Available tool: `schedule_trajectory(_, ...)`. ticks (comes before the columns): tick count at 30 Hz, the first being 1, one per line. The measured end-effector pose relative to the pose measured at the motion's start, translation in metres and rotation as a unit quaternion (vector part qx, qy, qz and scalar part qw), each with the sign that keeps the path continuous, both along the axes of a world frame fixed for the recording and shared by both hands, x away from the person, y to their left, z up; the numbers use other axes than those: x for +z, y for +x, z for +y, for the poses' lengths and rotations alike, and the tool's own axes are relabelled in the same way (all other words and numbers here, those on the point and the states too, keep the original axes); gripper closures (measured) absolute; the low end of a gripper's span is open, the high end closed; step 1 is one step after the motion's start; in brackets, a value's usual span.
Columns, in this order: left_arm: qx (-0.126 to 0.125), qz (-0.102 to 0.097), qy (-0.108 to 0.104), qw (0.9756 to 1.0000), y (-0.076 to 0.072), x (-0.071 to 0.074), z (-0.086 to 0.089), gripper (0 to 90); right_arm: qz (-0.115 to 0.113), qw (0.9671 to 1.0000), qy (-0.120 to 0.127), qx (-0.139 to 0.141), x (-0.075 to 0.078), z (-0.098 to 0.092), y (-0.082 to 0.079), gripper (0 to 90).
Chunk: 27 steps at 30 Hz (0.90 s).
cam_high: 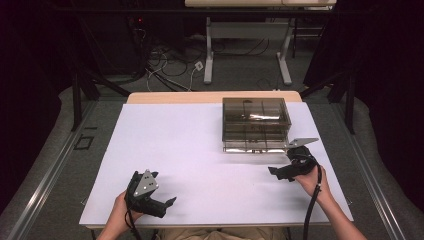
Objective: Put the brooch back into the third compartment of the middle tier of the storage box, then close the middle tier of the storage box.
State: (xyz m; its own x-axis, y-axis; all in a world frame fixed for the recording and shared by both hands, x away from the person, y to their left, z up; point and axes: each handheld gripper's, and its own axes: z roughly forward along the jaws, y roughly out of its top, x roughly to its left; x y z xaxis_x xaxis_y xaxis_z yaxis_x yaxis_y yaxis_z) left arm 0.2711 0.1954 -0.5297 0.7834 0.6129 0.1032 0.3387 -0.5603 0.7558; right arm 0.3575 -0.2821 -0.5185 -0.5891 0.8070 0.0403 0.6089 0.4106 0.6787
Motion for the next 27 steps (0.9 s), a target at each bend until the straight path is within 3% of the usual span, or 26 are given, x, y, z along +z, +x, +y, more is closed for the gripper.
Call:
schedule_trajectory(7, 0.002, -0.003, -0.002, 1.0000, 0.000, -0.001, 0.000, 0.1, -0.012, 0.9999, -0.004, -0.003, 0.001, 0.001, 0.000, 18.9)
schedule_trajectory(13, -0.001, 0.001, 0.001, 1.0000, 0.000, 0.000, 0.000, 0.1, -0.028, 0.9995, -0.009, -0.014, 0.001, 0.002, 0.000, 53.4)
schedule_trajectory(17, 0.000, 0.001, 0.001, 1.0000, 0.000, 0.000, 0.000, 0.1, -0.038, 0.9990, -0.019, -0.016, 0.000, 0.005, 0.000, 70.4)
schedule_trajectory(22, 0.001, 0.001, -0.002, 1.0000, 0.000, 0.000, 0.000, 0.1, -0.046, 0.9983, -0.031, -0.019, -0.001, 0.010, 0.001, 85.2)
schedule_trajectory(27, -0.002, 0.001, 0.001, 1.0000, 0.001, 0.000, -0.001, 0.1, -0.056, 0.9975, -0.035, -0.024, -0.003, 0.012, 0.002, 90.0)
